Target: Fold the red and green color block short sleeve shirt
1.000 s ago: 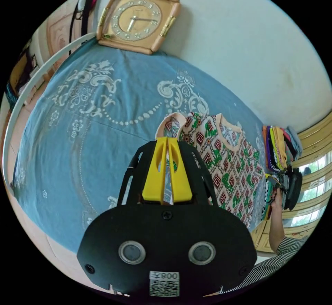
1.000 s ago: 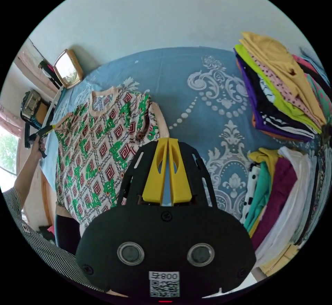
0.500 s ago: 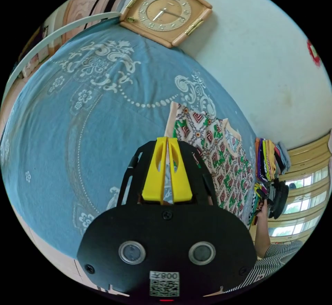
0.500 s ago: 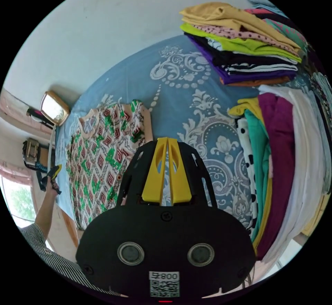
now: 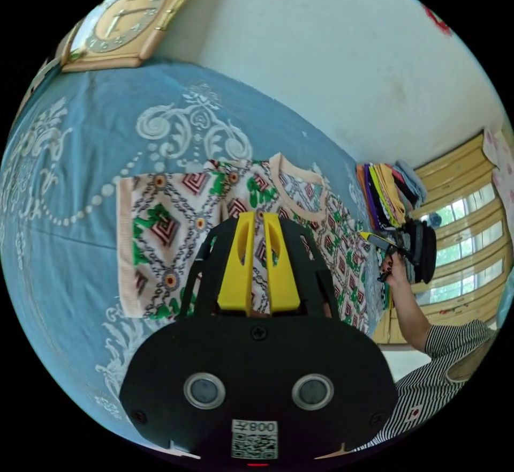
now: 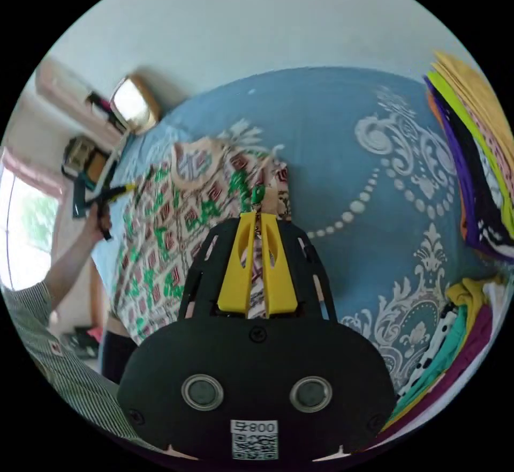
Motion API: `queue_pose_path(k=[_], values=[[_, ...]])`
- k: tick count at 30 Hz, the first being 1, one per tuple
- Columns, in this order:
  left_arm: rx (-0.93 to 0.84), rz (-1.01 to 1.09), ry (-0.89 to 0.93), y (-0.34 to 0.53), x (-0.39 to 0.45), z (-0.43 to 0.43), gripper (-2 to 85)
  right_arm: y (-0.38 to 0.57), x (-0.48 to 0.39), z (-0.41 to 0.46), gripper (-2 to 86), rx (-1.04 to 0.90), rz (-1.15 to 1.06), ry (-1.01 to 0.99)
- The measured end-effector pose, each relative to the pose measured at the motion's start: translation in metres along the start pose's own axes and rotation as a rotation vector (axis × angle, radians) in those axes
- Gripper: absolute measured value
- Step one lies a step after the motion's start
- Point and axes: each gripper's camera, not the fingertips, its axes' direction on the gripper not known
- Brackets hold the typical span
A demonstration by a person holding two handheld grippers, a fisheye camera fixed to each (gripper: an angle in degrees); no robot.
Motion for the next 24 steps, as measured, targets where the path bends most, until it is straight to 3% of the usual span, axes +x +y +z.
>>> queue_pose_path(k=[4,9,14,24], values=[[-0.039,0.038,-0.011,-0.002,0.009,0.012,2.5,0.018,-0.033,0.015,2.1,-0.040,-0.050,0.087],[-0.033,0.008,-0.001,-0.003,-0.003,0.008,2.5,0.012,-0.031,-0.013,5.4,0.067,-0.009,0.102],[-0.022,-0.043,0.007,0.000,-0.019,0.004,2.5,-0.012,-0.059,0.004,6.9,0.014,-0.124,0.185],[-0.017,-0.054,-0.031,-0.007,-0.027,-0.003,1.6,-0.035,-0.083,0.030,2.5,-0.080,-0.189,0.312]])
